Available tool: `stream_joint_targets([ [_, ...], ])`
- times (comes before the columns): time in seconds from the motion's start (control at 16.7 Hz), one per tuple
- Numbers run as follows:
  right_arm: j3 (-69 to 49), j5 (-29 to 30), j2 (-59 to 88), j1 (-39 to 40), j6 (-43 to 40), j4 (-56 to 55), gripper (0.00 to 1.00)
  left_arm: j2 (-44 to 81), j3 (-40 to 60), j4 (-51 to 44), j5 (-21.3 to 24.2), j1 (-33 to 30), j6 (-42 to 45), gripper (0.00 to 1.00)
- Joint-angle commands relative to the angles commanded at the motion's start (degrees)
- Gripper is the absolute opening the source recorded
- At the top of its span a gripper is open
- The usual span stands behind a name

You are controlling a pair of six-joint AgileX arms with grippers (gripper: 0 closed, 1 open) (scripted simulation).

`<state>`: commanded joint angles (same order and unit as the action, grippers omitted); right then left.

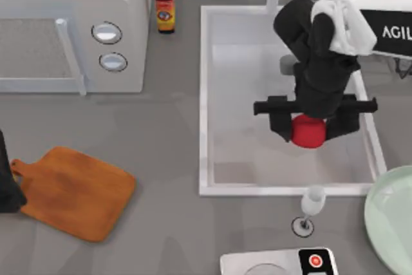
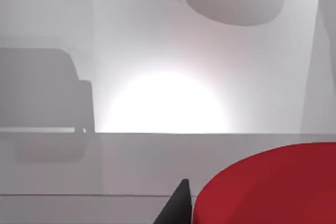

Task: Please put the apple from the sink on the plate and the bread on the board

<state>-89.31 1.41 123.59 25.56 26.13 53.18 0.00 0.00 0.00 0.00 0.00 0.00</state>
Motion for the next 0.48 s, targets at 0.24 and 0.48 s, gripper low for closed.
stream_joint_targets([
  [0.24,0.0,0.0,0.0,0.0,0.1,0.2,0.00,0.0,0.0,0.0,0.0,0.0,0.0,1.00],
  [0.48,-0.3,0.0,-2.7,-0.7,-0.7,0.7,0.00,0.0,0.0,0.0,0.0,0.0,0.0,1.00],
])
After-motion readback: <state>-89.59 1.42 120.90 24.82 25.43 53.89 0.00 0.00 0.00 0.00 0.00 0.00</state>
